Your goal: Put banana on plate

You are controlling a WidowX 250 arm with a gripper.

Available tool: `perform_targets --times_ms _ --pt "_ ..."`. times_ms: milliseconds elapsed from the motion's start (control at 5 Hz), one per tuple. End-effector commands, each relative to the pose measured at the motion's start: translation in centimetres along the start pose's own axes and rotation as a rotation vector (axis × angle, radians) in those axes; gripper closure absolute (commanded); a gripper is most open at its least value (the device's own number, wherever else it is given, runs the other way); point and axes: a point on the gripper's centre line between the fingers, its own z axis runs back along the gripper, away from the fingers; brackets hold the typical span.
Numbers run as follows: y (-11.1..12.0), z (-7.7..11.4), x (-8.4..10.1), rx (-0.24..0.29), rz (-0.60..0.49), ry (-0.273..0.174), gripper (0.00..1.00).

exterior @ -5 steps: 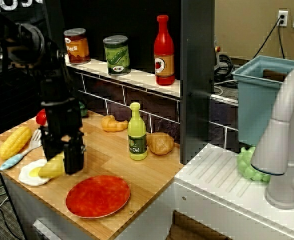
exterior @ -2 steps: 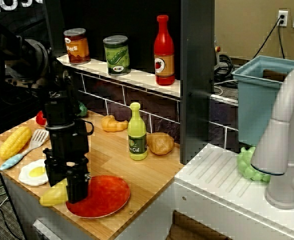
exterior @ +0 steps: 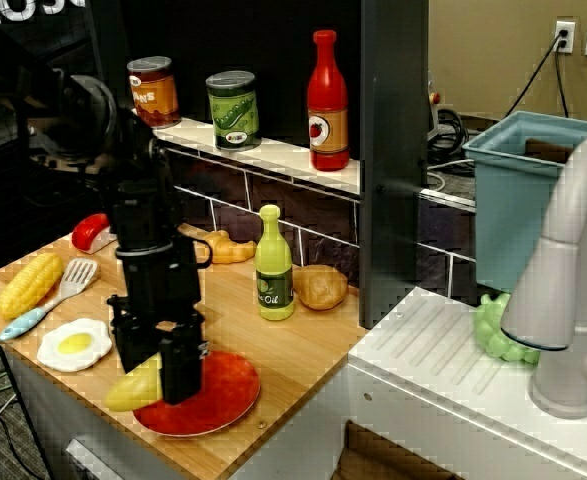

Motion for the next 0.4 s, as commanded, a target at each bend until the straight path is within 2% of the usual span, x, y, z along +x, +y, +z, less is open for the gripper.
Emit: perform_targets --times_ms 0,200 --pt "0.66 -0.42 1.26 0.045 0.042 -0.023 0.55" --pt "0.98 -1.06 0.96 0.048 0.057 -0.005 0.0"
